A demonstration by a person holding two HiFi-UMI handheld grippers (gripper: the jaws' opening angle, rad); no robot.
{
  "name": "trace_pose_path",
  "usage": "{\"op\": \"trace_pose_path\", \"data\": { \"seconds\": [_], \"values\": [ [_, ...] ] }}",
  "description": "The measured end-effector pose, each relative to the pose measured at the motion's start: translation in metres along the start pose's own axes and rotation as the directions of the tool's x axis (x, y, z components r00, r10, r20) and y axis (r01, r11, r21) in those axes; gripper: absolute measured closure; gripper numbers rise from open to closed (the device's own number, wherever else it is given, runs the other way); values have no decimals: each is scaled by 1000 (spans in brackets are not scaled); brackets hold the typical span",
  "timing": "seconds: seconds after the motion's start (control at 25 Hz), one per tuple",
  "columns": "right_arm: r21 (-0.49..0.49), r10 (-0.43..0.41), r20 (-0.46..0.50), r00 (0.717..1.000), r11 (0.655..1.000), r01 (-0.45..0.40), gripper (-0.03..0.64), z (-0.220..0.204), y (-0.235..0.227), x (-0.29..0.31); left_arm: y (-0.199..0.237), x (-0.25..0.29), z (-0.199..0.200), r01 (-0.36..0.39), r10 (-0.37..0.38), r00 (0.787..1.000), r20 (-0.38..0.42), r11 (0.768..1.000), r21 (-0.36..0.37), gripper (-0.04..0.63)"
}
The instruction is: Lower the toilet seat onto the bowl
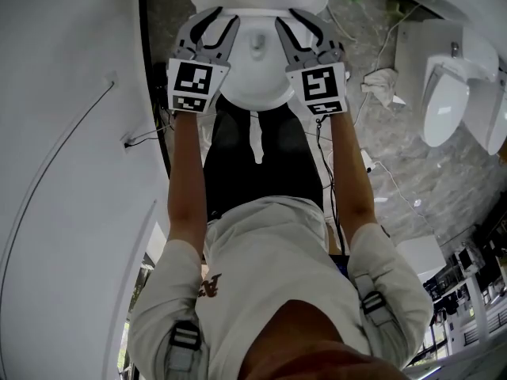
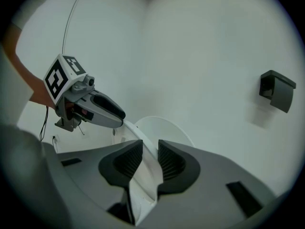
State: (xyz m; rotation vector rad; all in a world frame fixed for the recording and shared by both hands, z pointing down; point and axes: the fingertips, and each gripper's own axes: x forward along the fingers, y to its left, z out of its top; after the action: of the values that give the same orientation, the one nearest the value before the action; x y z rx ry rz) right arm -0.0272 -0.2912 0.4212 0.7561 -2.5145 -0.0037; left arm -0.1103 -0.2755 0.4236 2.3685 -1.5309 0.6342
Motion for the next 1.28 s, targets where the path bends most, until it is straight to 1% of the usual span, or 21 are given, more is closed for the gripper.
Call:
{"op": "trace_pose_path", "data": {
  "seconds": [0.24,0.48,0.76,1.04,1.28],
  "values": [
    [11,6,-10,1000,1000,-6,499,-5,11,-10,-9,-10,-8,5,-5,1000,-31,1000,-15,476],
    [11,-3,-16,1000,1000,3,497,-6,28,-11,-9,-24,-18,17,-17,1000,-15,999,-35,476],
    [17,-45,-48,998,999,46,494,-13,40,-24,-22,-36,-24,65,-65,998,4,997,-46,476],
    [31,-73,-96,993,997,76,487,-24,61,-36,-35,-52,-40,115,-115,993,0,992,-46,476],
    [38,-106,-117,987,993,111,485,-35,78,-47,-46,-66,-55,140,-139,990,17,989,-55,476]
  ]
}}
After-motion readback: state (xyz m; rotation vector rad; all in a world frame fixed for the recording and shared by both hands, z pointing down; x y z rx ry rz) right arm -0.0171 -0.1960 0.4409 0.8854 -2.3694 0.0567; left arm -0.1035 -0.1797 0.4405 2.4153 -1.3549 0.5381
